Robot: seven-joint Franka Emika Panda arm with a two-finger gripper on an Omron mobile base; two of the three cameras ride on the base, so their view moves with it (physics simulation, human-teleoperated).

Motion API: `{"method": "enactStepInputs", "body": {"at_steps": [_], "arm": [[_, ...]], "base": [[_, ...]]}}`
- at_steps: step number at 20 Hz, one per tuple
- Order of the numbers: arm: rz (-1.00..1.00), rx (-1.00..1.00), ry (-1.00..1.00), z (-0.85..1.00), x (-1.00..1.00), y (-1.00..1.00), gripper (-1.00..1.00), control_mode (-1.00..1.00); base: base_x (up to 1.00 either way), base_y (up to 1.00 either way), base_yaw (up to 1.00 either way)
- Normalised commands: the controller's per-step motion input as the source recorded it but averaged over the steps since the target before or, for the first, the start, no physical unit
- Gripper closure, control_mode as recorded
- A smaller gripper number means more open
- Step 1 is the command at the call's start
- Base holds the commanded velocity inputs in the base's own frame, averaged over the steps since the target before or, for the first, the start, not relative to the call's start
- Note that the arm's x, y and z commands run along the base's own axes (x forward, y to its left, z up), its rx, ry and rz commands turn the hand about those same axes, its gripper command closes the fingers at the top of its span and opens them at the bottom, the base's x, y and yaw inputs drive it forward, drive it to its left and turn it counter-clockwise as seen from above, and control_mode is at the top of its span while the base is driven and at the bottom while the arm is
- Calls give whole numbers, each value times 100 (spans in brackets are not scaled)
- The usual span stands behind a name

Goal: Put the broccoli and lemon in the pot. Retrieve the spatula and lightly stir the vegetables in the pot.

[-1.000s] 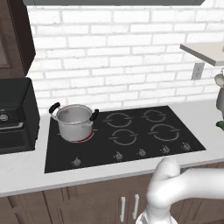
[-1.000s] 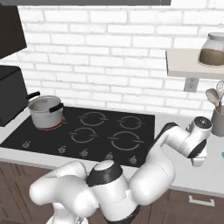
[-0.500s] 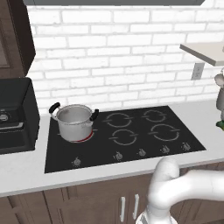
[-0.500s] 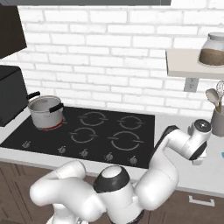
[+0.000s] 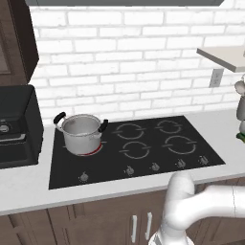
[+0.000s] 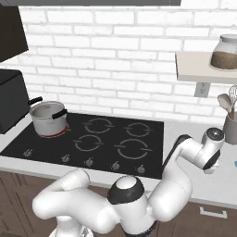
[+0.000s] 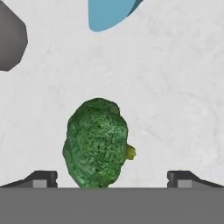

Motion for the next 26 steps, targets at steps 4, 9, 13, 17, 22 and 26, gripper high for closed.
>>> {"method": "enactStepInputs", "body": {"at_steps": [4,9,13,17,22,26], "arm": [[-6,4,0,-14,35,-23,-100,-100],[-5,7,2,-22,36,-25,-100,-100],[-3,8,4,-33,18,-27,-100,-100],[-1,8,5,-34,4,-7,100,-100],[0,6,1,-24,-32,6,100,-100],[6,-1,-6,-5,-51,84,100,-100]], "base": [[0,0,0],[0,0,0],[0,0,0],[0,0,0],[0,0,0],[0,0,0]]}}
